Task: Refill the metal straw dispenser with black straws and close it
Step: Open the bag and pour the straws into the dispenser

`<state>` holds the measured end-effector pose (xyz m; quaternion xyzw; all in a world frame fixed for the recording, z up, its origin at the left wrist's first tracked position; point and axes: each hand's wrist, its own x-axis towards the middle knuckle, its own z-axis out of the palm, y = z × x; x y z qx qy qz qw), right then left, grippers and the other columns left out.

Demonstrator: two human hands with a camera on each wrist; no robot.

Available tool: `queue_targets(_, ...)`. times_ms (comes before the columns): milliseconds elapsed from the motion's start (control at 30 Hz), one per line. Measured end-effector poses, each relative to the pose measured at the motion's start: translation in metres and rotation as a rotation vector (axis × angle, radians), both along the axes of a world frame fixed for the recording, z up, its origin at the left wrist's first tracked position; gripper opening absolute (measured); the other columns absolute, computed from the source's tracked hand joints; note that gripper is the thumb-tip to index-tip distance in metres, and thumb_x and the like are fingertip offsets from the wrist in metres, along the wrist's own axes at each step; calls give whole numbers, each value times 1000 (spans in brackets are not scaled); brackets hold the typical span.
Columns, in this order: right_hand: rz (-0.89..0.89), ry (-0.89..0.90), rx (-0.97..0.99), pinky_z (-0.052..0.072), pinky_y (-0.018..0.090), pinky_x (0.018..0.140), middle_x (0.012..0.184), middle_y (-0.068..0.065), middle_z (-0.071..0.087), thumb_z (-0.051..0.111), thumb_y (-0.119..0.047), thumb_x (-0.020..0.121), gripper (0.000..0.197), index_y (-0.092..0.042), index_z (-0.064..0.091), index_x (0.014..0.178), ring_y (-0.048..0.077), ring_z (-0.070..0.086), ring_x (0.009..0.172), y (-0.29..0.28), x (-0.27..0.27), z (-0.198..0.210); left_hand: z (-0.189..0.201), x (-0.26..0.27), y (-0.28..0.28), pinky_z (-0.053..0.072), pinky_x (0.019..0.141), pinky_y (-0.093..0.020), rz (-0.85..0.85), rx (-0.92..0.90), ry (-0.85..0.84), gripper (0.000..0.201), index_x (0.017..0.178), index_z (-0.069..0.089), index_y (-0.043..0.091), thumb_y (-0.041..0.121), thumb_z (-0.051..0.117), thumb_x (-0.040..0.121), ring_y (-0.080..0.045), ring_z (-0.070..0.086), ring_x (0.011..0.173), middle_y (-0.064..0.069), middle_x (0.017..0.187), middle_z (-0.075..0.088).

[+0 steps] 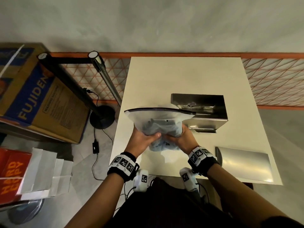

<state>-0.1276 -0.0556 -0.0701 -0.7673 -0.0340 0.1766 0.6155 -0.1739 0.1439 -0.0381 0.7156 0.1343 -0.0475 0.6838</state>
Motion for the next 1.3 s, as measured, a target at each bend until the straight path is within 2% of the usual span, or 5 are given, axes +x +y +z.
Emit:
queue_targets(400, -222, -140, 74, 55, 36, 88, 101, 0, 75, 76, -23, 84, 19, -15, 75, 101, 17, 70, 99, -59, -12, 54, 24, 25, -26, 51, 105, -29, -172, 155, -76, 66, 141, 52, 26, 24, 86, 84, 0, 62, 119, 12, 128, 68)
queue_targets(633, -442, -28, 103, 60, 40, 79, 84, 5, 76, 75, -26, 85, 19, -8, 75, 90, 22, 73, 84, -76, 12, 64, 40, 55, -40, 59, 93, -49, -62, 254, -84, 72, 133, 48, 17, 39, 86, 76, -26, 72, 103, -9, 111, 73)
queue_targets(800, -617, -16, 150, 55, 37, 70, 77, 8, 71, 73, -23, 87, 16, -8, 68, 84, 25, 68, 77, -97, 18, 61, 40, 58, -43, 50, 64, -12, -28, 378, -41, 79, 149, 33, 25, 17, 82, 87, -21, 66, 73, -9, 87, 67)
queue_targets(967, -597, -94, 198, 54, 31, 66, 92, 13, 72, 65, -19, 93, 12, -14, 70, 102, 17, 66, 79, -110, 21, 76, 55, 65, -49, 43, 55, -12, -15, 506, -120, 54, 127, 48, 25, 18, 82, 86, -10, 62, 61, -2, 78, 66)
queue_targets(1300, -509, -66, 145, 54, 53, 82, 96, 2, 73, 55, -36, 91, 22, -28, 70, 105, 30, 67, 97, -115, 25, 79, 81, 77, -90, 34, 115, -58, -184, 1181, -488, 44, 128, 63, 20, 17, 73, 85, -26, 53, 123, -5, 134, 51)
